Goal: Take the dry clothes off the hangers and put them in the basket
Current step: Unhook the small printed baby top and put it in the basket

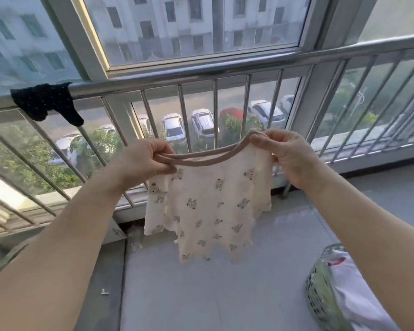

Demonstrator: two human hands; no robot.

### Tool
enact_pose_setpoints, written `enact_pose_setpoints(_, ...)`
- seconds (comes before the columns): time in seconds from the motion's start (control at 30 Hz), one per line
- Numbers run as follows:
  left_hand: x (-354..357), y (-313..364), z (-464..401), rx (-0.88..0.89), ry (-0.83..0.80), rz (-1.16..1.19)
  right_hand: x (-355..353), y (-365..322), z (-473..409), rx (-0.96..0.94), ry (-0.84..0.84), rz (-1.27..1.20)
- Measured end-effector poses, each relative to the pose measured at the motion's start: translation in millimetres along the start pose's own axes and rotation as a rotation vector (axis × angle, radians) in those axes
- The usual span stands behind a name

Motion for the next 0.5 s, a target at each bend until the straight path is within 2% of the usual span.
enact_pose_setpoints(0.17, 67, 24, 0, -0.072, -0.115, 0.008, -64, 22, 20, 0.004, 0.101, -0.005)
enact_pose_setpoints(0.5, 189, 72, 20, -0.231, -0.115, 0.596, -191, 71, 69, 0.106, 0.269, -0.051)
Point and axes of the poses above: each hand's wrist, its own z-axis away from the middle knuckle, its own x-axis out of the palm, y = z × x, the point moved 2 cm from there along -z, towards the middle knuckle, and after that the axes turned 3 degrees about y, right-handed, at the moved point
